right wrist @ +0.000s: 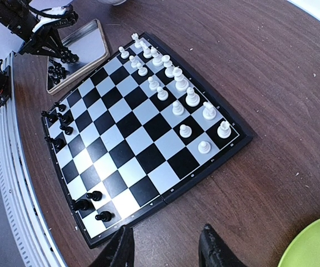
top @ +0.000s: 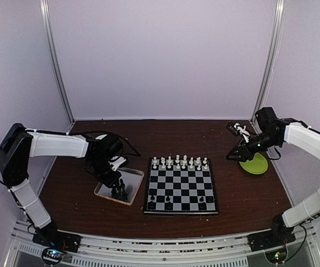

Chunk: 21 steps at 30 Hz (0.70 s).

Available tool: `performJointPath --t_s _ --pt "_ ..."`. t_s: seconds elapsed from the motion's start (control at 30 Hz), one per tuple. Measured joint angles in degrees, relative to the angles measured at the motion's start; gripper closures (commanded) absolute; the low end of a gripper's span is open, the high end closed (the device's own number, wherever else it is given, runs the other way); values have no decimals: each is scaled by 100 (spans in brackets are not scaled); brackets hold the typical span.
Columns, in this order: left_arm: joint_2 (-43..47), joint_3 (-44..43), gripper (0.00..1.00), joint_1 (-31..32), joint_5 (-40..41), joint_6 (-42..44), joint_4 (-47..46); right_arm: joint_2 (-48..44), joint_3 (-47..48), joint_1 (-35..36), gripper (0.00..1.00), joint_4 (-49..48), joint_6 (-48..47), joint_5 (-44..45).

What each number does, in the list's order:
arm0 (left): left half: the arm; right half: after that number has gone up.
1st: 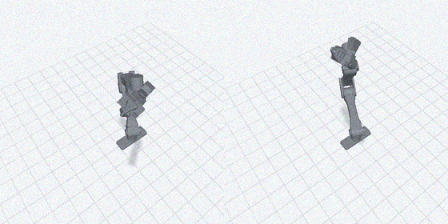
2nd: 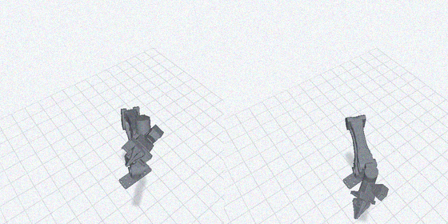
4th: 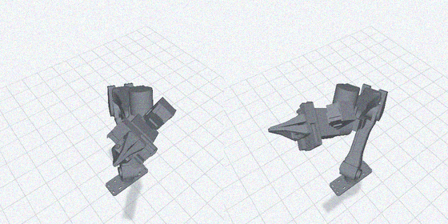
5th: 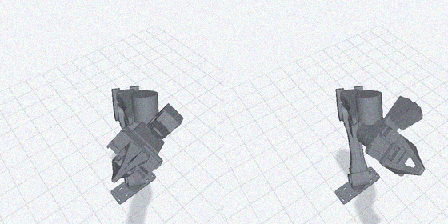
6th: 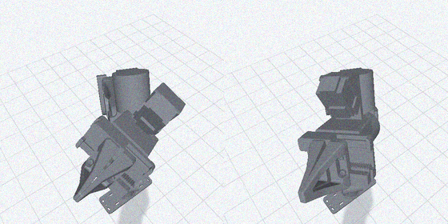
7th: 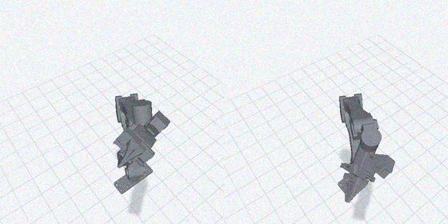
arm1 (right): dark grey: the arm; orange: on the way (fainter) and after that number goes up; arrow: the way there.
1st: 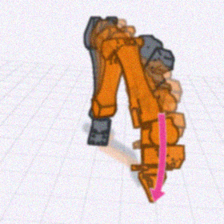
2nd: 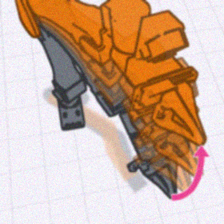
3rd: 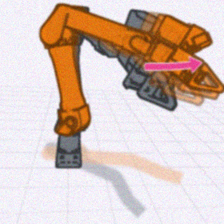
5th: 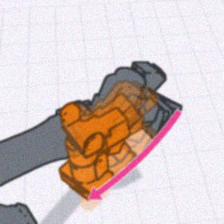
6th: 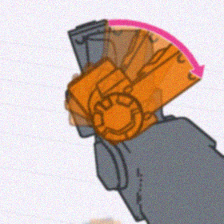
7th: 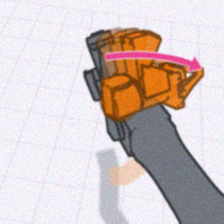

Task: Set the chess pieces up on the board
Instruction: Pick up the rook from the storage box.

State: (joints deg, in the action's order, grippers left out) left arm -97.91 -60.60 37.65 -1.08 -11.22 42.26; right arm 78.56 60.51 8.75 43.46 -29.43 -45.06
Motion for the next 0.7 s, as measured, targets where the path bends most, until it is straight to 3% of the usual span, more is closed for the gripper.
performJointPath --t_s 0.37,0.7 --pt "26 17 80 0 -2 42 33 11 13 0 60 44 -22 -7" --pt "101 74 91 0 -20 59 107 63 31 2 60 52 -24 -13"
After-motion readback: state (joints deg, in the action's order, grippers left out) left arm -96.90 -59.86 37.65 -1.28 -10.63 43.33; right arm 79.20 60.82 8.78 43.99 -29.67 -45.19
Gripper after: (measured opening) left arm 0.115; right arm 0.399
